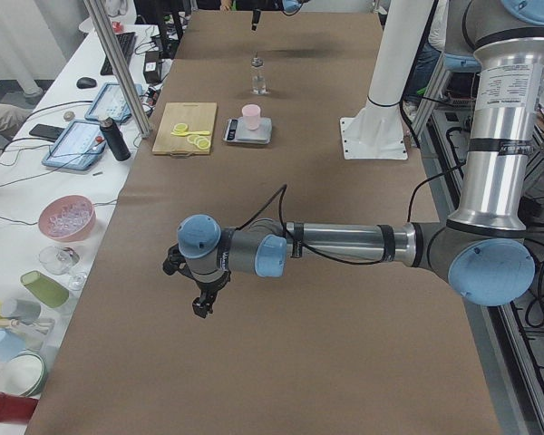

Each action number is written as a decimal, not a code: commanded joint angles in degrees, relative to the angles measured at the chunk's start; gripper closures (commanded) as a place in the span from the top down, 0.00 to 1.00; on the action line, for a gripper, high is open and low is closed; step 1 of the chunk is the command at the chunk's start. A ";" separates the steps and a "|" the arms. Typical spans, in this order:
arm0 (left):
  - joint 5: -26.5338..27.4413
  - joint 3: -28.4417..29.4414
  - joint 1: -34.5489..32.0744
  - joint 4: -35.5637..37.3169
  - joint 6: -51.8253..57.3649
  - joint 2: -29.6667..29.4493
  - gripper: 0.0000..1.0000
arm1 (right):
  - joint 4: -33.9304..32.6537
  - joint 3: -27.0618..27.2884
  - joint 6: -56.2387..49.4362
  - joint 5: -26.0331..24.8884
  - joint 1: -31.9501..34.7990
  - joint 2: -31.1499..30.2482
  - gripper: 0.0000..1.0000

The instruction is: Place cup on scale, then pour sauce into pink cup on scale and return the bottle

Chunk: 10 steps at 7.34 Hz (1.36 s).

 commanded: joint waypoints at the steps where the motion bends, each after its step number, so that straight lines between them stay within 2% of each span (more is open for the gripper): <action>1: 0.02 1.22 -2.21 1.62 0.00 -0.02 1.00 | -10.61 0.47 -6.08 1.16 1.60 0.48 1.00; 4: -0.07 3.07 -2.58 1.54 0.00 1.72 1.00 | -28.52 3.53 -19.34 2.40 5.29 2.59 1.00; 6: -0.07 3.06 -2.58 1.53 -0.09 2.88 1.00 | -39.95 8.18 -23.77 1.44 7.93 2.50 1.00; 8: 0.02 3.07 -2.49 1.53 -0.70 2.97 1.00 | -47.78 12.93 -24.13 -0.15 9.61 2.15 1.00; 10: 0.02 2.71 -2.49 1.45 -0.70 2.97 1.00 | -50.46 14.27 -24.13 -0.07 9.78 2.15 1.00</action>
